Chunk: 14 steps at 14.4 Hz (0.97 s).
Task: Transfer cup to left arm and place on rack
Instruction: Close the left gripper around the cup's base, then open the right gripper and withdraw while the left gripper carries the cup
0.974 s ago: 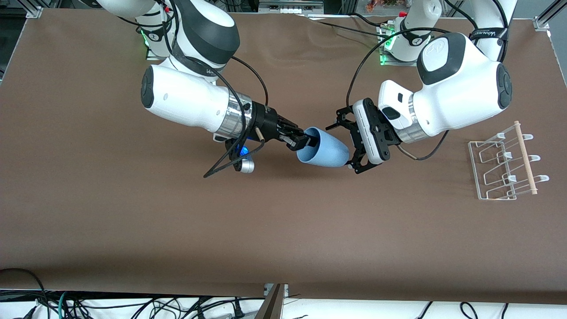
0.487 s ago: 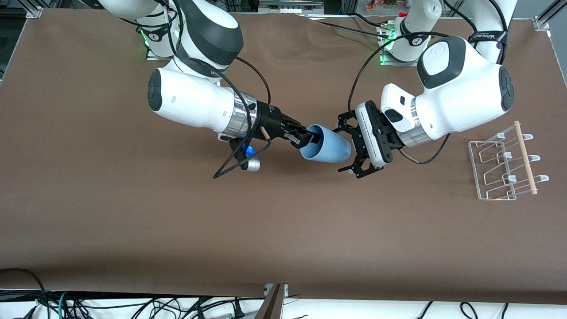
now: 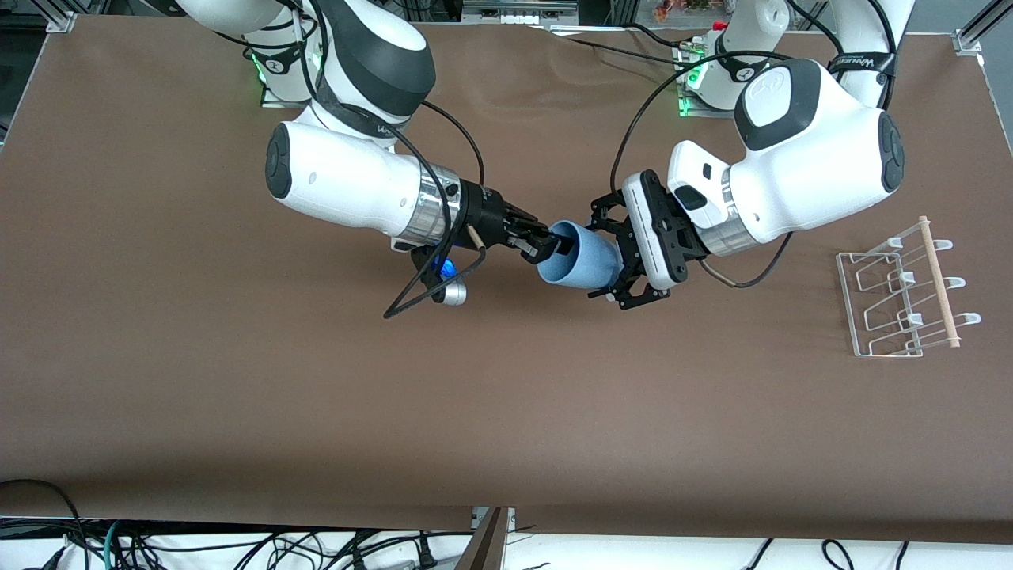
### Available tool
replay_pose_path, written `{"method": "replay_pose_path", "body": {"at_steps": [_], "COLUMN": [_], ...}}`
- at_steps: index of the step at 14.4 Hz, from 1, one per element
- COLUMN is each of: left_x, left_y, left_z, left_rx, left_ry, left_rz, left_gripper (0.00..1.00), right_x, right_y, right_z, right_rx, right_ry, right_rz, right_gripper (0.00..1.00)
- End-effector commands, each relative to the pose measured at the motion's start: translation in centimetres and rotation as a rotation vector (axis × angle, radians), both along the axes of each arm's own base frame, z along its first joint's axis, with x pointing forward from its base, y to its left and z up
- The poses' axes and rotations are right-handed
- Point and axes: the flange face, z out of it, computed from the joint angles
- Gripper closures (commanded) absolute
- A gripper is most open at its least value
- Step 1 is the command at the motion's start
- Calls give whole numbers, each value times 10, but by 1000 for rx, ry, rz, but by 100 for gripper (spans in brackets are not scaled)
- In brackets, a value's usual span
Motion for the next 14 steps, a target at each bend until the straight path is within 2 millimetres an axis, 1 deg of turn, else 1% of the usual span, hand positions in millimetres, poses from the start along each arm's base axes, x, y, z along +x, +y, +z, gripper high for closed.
{"method": "replay_pose_path", "body": {"at_steps": [1,3,4,5,6,7,8,9,10,11,12,13,14], "left_x": [0,-4,-9,-7,-6,-5,-3,0,1,5,4,0,0], "left_y": [-8,-3,1,8,12,15,21,30,39,57,68,82,101], "left_z": [7,8,15,14,13,10,6,9,12,11,11,15,16], "left_rx": [-29,-22,-17,-13,-11,-9,-7,-7,-7,-3,2,9,29], "left_ry": [-6,29,46,56,56,63,71,73,86,107,133,166,187], "left_rz": [-9,-30,-45,-42,-43,-43,-40,-28,-31,-24,-30,-47,-48], "left_gripper": [100,100,100,100,100,100,100,100,100,100,100,100,100], "right_x": [-5,-4,-5,-4,-3,-2,1,2,4,9,11,14,18], "right_y": [5,4,5,4,3,1,-2,-4,-10,-22,-28,-38,-53], "right_z": [5,5,5,5,5,6,6,7,16,27,30,38,45], "right_rx": [21,21,21,21,22,22,22,22,23,27,27,28,17], "right_ry": [2,2,1,2,1,6,7,3,-9,-22,-25,-30,-24], "right_rz": [13,12,14,12,9,1,-6,-7,-16,-31,-34,-42,-39], "right_gripper": [100,100,100,100,90,53,29,1,1,1,1,1,1]}}
